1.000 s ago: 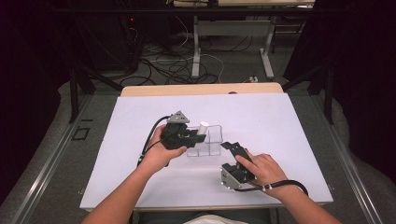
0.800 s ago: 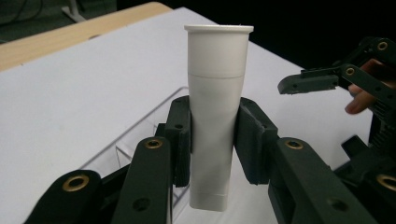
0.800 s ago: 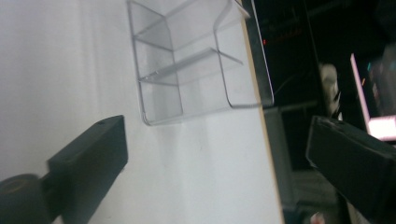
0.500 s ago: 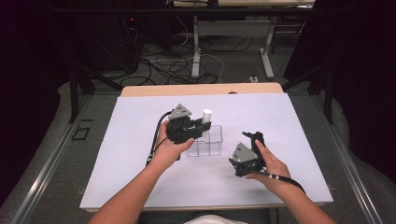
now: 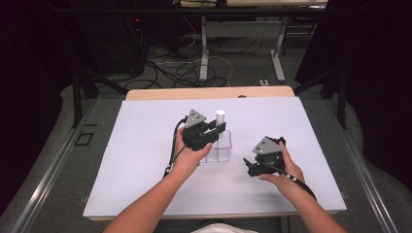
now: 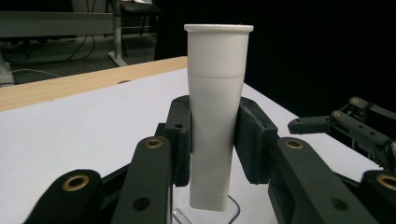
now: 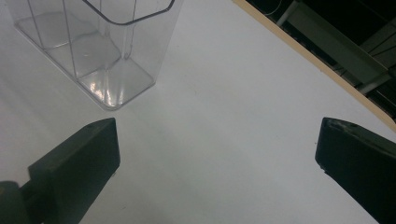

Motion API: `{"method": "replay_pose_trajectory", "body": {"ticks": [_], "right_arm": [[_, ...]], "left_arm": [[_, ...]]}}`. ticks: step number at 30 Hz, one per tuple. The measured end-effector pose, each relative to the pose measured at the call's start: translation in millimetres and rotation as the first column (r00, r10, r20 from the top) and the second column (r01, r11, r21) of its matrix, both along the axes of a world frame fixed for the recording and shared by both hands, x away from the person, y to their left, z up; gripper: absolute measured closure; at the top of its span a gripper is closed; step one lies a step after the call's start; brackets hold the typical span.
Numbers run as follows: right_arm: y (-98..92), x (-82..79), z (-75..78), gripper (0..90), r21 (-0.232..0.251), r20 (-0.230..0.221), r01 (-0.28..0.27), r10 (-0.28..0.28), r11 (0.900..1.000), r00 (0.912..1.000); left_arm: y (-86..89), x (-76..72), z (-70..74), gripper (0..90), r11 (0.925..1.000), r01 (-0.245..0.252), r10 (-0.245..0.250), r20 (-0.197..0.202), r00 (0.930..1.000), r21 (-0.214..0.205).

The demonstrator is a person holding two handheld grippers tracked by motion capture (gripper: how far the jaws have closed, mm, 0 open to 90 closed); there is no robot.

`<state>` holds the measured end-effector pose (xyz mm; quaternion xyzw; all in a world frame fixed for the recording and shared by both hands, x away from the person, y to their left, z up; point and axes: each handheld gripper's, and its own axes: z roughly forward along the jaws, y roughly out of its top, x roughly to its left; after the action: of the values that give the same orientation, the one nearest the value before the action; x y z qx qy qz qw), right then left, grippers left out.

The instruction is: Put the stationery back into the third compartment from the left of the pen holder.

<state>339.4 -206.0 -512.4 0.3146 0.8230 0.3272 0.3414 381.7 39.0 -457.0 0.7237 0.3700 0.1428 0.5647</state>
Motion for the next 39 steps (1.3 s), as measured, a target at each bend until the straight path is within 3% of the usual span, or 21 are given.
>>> {"method": "replay_pose_trajectory", "body": {"ticks": [3,6,10,19,34,39], "right_arm": [[0.5,0.9,-0.4,0.0,0.001,-0.009,0.013,-0.013,0.9999,0.9999],[2.0,1.5,-0.7,0.0,0.036,-0.018,0.042,-0.042,0.9985,0.9990],[6.0,2.4,-0.5,0.0,0.053,-0.067,0.079,-0.076,0.9954,0.9949],[9.5,4.4,-5.3,0.0,0.070,-0.130,0.099,-0.089,0.9927,0.9875],[10.4,2.1,-5.1,0.0,0.106,-0.138,0.100,-0.085,0.9894,0.9868],[9.6,2.9,-4.9,0.0,0.106,-0.131,0.096,-0.082,0.9897,0.9879]], "left_arm": [[-5.5,-1.3,-4.0,69.4,0.9998,-0.018,0.018,-0.002,0.9998,-0.008],[-10.4,-1.6,-7.9,69.3,0.9998,-0.018,0.018,-0.005,0.9998,0.005],[-15.3,-1.3,-14.0,69.3,0.9994,-0.033,0.033,-0.018,0.9993,0.009],[-20.3,-0.3,-29.9,69.4,0.9979,-0.055,0.056,-0.042,0.9975,0.034],[-25.4,-0.9,-42.2,69.3,0.9940,-0.058,0.065,-0.066,0.9957,0.093],[-25.2,-1.2,-42.7,69.1,0.9940,-0.059,0.066,-0.078,0.9948,0.092]]}}
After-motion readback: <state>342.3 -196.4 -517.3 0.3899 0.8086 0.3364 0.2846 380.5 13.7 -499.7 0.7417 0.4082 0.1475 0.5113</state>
